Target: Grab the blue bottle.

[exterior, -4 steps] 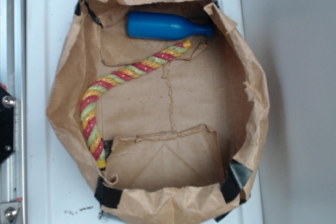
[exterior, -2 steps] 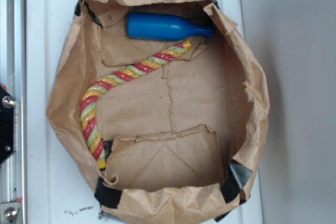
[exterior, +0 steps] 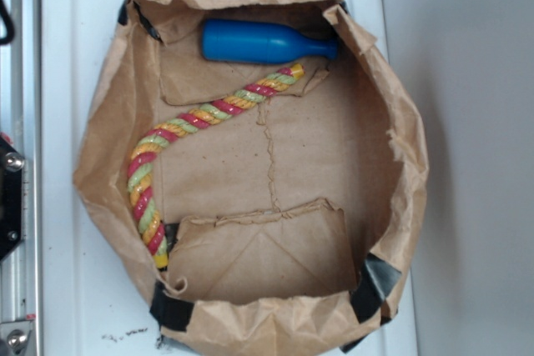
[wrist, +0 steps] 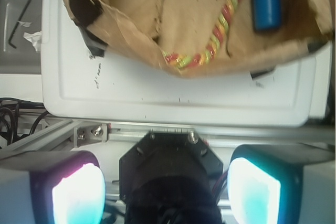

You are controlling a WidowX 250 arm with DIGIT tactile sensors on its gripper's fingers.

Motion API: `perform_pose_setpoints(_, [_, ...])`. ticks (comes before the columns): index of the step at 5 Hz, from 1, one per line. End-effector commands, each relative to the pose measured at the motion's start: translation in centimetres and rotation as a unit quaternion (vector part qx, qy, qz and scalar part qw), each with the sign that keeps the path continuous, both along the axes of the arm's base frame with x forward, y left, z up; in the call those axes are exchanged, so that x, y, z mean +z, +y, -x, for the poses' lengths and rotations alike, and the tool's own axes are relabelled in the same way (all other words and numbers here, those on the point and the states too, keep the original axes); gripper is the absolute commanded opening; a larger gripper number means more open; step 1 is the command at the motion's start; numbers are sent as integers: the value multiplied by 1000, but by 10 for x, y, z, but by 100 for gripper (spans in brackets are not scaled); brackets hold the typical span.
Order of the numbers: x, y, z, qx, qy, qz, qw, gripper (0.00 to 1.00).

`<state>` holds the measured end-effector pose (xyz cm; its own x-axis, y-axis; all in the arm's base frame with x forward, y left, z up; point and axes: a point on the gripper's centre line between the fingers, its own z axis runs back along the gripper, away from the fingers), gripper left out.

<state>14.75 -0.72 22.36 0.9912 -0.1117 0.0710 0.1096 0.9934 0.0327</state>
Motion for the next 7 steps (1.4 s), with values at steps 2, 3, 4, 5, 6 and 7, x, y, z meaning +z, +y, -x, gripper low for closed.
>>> perform_pose_setpoints(2, [-39,39,-85,-26,9,-44,999,100])
perform_pose_setpoints(3, [-53,65,-110,-25,3,-31,999,100])
perform_pose_setpoints(4, [-61,79,-123,-35,33,0,999,100])
perform_pose_setpoints(5, [-61,79,-123,-35,33,0,999,100])
perform_pose_setpoints(6, [-61,79,-123,-35,33,0,999,100])
perform_pose_setpoints(7, [-61,79,-123,-35,33,0,999,100])
